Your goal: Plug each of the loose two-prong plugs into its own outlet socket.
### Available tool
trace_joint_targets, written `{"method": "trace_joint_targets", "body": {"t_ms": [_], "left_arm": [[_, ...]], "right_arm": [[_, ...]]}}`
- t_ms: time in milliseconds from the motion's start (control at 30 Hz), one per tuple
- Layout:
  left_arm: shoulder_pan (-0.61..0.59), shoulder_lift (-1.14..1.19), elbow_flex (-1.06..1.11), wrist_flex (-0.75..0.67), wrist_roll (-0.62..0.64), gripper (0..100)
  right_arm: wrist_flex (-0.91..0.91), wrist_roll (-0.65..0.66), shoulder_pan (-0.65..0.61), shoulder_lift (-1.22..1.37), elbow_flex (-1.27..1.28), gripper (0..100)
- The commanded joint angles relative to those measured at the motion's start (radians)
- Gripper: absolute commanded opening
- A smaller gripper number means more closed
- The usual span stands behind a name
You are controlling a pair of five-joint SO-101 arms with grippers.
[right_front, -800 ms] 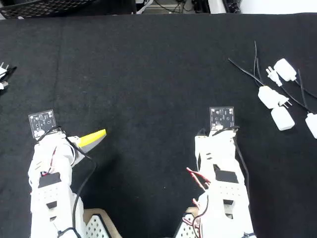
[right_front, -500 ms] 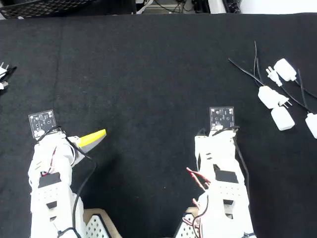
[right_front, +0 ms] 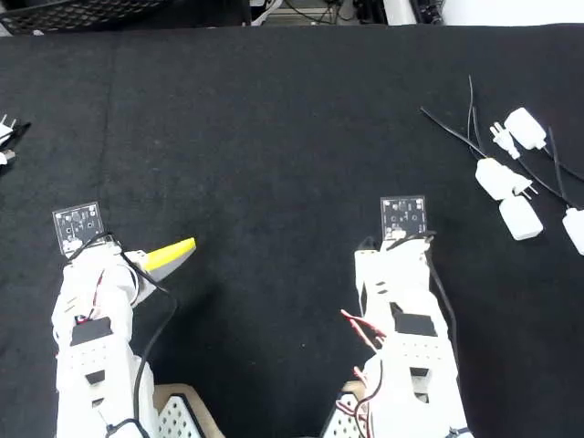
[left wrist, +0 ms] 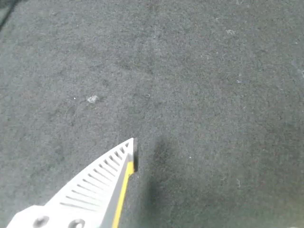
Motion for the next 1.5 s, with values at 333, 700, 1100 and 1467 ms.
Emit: {"method": "trace_joint_targets", "body": {"t_ms": [333,700,1100,1467], "left_arm": [[0.012,-0.006,0.019,0.005,-0.003,62],[0.007,-0.015,0.019,0.04,-0.008,62],[0.004,-0.015,0.019,0.044,-0.008,62],[0.002,-0.015,0.019,0.044,-0.009,62]], "right_arm": [[0.304,0.009,0.338,-0.016,-0.271,27.3],[0.502,0.031,0.423,-0.01,-0.47,27.3],[0.698,0.14,0.433,-0.007,-0.702,27.3],[1.069,0.169,0.431,0.007,-1.015,27.4]]}}
